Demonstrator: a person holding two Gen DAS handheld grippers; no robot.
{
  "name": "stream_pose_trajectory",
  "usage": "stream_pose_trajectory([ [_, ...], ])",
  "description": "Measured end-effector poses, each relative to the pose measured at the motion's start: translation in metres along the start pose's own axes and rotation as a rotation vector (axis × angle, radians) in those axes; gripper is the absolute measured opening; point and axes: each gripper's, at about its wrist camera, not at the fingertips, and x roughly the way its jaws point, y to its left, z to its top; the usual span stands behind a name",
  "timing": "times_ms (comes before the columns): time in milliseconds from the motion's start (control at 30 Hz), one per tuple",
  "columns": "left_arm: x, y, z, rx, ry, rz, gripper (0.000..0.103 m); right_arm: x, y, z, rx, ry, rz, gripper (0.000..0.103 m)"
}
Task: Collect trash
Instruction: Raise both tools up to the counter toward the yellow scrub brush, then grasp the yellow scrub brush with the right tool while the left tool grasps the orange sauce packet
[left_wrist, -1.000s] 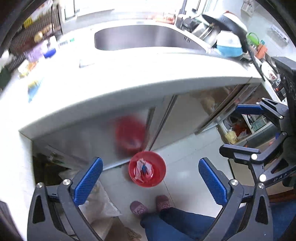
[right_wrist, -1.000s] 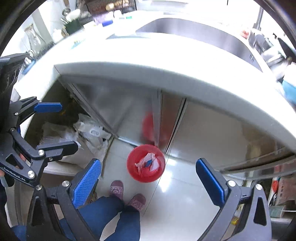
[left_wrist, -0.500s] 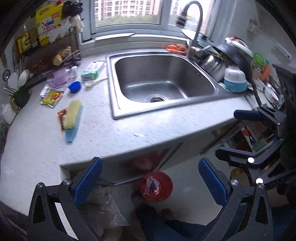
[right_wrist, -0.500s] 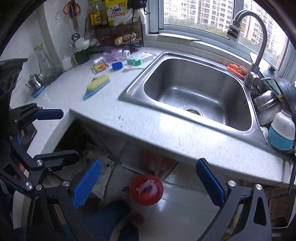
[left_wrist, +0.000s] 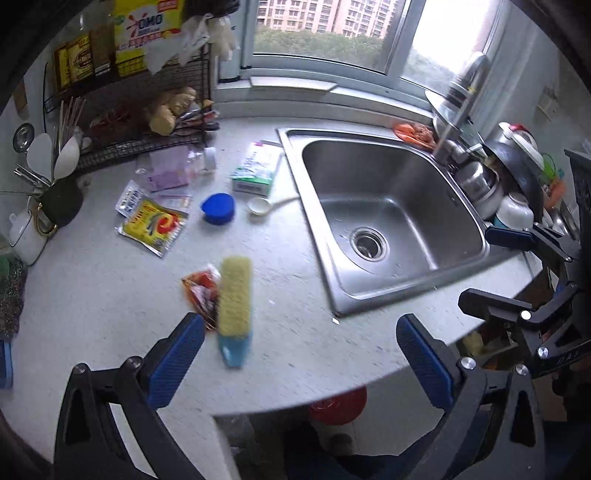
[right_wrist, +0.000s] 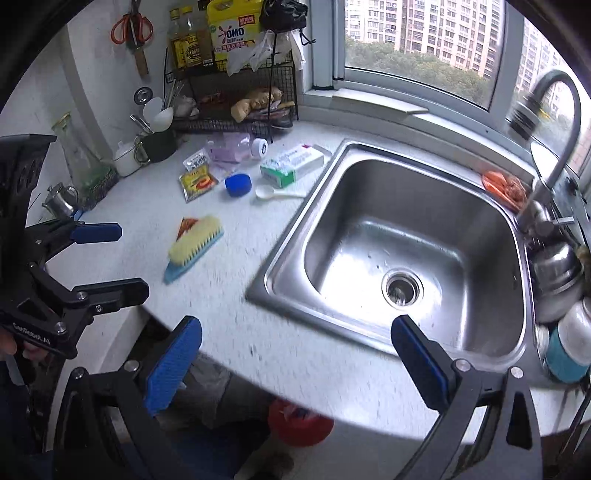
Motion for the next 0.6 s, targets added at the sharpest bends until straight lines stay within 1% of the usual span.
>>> stream_pose_trajectory([
  [67, 0.003, 0.019, 0.009, -0.018, 0.004, 0.008, 0.103, 0.011, 0.005, 0.014, -0.006, -0.003, 0.011, 0.102],
  [200, 0.014, 0.059, 0.020, -0.047, 0.031, 0.011, 0.103, 0.043, 0.020, 0.042, -0.007, 0.022, 0.054, 0.102],
  [333, 0.029, 0.088, 0.019, -0.010, 0.088, 0.046, 0.103, 0.075, 0.038, 0.063, -0.010, 0.076, 0.090, 0.102],
  [467, 0.045, 0.111, 0.014, 0.008, 0.145, 0.059, 0.103, 0.104, 0.057, 0.074, -0.008, 0.136, 0.101, 0.102],
  [600, 0.055, 0.130, 0.008, 0.019, 0.180, 0.063, 0.103, 0.124, 0.073, 0.077, 0.010, 0.195, 0.097, 0.102],
])
